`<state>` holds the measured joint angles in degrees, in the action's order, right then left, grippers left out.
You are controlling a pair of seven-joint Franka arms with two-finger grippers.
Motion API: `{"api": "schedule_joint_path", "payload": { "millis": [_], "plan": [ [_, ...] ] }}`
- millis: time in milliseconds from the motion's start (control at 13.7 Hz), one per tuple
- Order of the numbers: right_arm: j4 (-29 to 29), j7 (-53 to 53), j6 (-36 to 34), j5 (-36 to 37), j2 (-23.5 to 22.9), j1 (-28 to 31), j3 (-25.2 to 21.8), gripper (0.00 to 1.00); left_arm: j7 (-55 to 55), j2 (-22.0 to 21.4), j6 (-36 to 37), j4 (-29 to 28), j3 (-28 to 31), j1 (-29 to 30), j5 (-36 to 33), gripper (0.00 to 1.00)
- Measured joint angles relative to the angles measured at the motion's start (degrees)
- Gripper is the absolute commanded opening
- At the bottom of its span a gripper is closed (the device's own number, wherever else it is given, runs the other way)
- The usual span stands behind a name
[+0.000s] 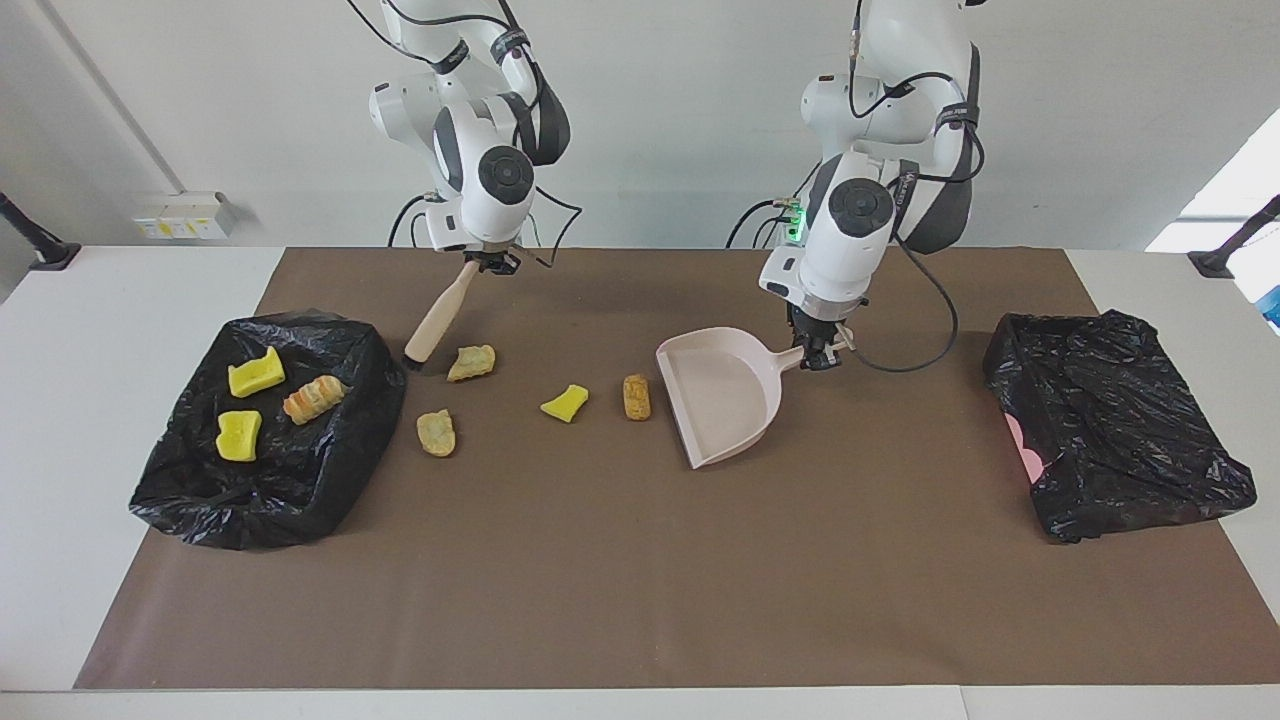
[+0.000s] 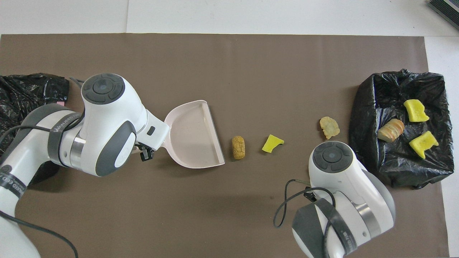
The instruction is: Sweep and dump trash in bin
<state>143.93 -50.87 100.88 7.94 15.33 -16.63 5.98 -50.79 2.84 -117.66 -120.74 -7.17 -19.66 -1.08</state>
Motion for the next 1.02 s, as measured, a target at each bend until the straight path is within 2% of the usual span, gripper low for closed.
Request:
{"api": "schedule_joint_path", "payload": {
  "millis": [218, 437, 728, 1019],
  "plan": [
    [2.87, -0.44, 7.49, -0.87, 0.13, -1.01, 0.33, 0.0, 2.11, -0.74, -0.98, -2.19, -0.08, -1.3, -0.01, 0.0],
    [1.29, -0.45, 11.91, -3.66, -1.92, -4.26, 0.49, 0.0, 3.02, -0.74, -1.12, -2.76, 0.34, -1.16, -0.02, 0.0],
    [-6.91, 0.3, 13.0, -6.87, -7.86, -9.14, 0.75, 0.0, 5.6, -0.61, -1.28, -3.55, 0.15, -1.23, -0.02, 0.0],
    [-16.82, 5.74, 14.56, -7.54, -17.44, -11.67, 0.91, 0.0, 6.1, -0.61, -1.31, -3.58, 0.11, -1.41, -0.02, 0.0]
  ]
}}
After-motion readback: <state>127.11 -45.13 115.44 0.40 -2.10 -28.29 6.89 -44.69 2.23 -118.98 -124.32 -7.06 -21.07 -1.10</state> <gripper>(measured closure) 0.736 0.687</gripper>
